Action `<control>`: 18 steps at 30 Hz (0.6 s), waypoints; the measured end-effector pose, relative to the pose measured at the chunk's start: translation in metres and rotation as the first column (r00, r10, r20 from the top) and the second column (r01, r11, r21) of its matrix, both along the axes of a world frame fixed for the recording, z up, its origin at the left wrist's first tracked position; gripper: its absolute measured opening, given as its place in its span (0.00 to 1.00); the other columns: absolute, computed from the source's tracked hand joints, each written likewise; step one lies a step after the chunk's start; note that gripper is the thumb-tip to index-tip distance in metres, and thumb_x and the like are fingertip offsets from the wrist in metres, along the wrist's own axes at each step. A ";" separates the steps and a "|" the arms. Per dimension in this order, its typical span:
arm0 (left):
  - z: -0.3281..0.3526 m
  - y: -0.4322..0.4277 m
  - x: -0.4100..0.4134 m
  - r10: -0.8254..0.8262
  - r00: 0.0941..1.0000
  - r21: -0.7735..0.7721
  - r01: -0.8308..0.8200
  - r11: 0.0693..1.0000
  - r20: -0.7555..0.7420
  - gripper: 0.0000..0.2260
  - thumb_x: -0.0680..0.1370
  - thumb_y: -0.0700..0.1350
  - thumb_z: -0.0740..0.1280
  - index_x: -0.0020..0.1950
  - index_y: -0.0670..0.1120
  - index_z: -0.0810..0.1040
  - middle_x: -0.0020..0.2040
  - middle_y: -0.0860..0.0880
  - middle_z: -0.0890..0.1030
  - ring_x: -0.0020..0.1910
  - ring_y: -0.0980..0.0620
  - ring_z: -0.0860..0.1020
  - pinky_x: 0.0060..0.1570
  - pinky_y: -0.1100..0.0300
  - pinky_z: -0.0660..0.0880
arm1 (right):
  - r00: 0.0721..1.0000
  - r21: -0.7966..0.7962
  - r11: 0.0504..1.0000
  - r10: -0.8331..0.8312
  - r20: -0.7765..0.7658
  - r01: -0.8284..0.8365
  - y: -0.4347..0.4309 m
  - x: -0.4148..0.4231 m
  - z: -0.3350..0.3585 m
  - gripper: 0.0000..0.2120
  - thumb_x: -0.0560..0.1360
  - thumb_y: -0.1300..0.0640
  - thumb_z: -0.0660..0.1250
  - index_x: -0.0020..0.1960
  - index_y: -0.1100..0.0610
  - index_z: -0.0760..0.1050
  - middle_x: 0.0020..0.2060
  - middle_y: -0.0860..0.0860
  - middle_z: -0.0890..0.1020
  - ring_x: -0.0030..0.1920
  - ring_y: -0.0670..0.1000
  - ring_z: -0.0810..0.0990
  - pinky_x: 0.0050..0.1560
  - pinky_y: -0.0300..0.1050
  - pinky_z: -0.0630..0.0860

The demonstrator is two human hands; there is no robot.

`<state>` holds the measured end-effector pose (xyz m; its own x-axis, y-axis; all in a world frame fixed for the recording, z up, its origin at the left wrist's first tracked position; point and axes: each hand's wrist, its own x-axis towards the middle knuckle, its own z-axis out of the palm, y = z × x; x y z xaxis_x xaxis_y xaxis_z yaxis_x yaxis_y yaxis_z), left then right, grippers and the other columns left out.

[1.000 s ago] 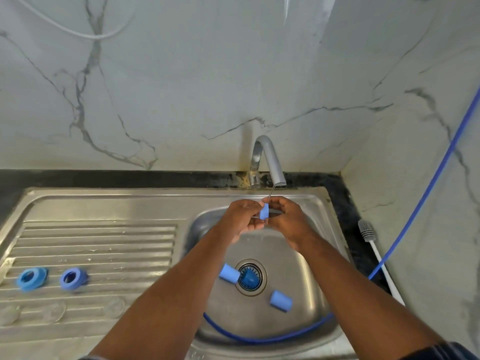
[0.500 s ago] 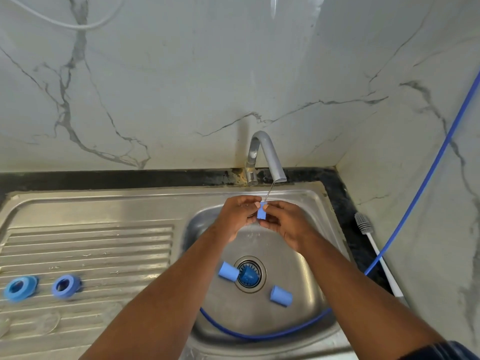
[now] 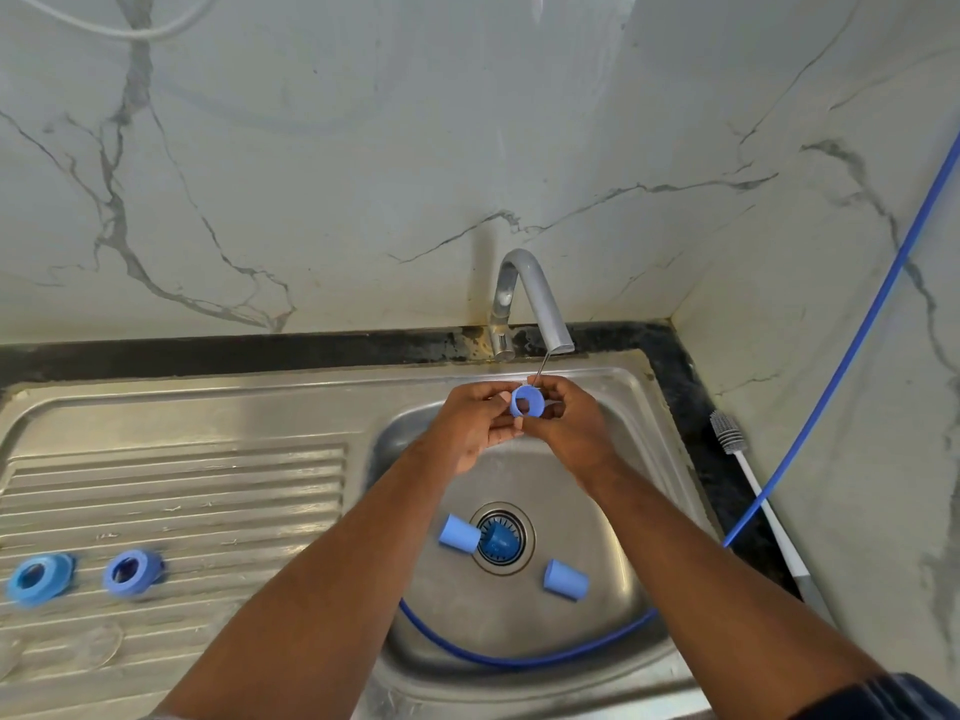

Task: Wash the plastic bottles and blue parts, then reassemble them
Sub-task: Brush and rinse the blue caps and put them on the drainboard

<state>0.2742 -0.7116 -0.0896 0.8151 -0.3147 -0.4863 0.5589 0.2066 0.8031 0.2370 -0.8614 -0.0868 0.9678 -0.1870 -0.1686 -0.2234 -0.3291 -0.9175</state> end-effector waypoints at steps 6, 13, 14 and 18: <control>-0.003 -0.002 -0.002 -0.012 1.000 0.059 0.014 0.998 -0.028 0.08 0.82 0.34 0.65 0.59 0.39 0.81 0.49 0.40 0.86 0.49 0.44 0.86 0.49 0.51 0.84 | 0.997 -0.381 0.925 0.016 0.070 0.012 0.005 0.000 0.003 0.12 0.72 0.59 0.75 0.54 0.52 0.79 0.44 0.46 0.82 0.45 0.47 0.81 0.45 0.38 0.75; -0.008 -0.007 -0.003 -0.049 0.999 0.097 0.049 0.994 0.000 0.09 0.81 0.36 0.67 0.60 0.39 0.81 0.51 0.40 0.86 0.51 0.44 0.86 0.49 0.56 0.83 | 0.999 -0.426 0.904 0.047 0.004 -0.041 -0.004 0.000 0.010 0.15 0.74 0.56 0.74 0.60 0.54 0.78 0.47 0.47 0.83 0.47 0.48 0.79 0.45 0.39 0.72; -0.010 -0.006 -0.003 -0.047 0.999 0.099 0.048 0.994 -0.014 0.08 0.81 0.37 0.67 0.60 0.39 0.81 0.51 0.40 0.86 0.51 0.44 0.86 0.49 0.55 0.83 | 0.999 -0.404 0.913 0.044 -0.026 -0.051 -0.006 0.000 0.008 0.15 0.74 0.55 0.75 0.59 0.53 0.78 0.47 0.47 0.83 0.46 0.48 0.80 0.45 0.38 0.74; -0.014 -0.002 -0.004 -0.021 0.999 0.114 0.027 0.993 -0.048 0.08 0.82 0.42 0.67 0.58 0.39 0.81 0.49 0.40 0.86 0.48 0.46 0.86 0.49 0.54 0.83 | 0.990 -0.182 0.980 0.051 -0.135 -0.076 -0.006 0.000 -0.004 0.13 0.75 0.51 0.75 0.55 0.55 0.81 0.42 0.49 0.86 0.39 0.47 0.86 0.47 0.48 0.85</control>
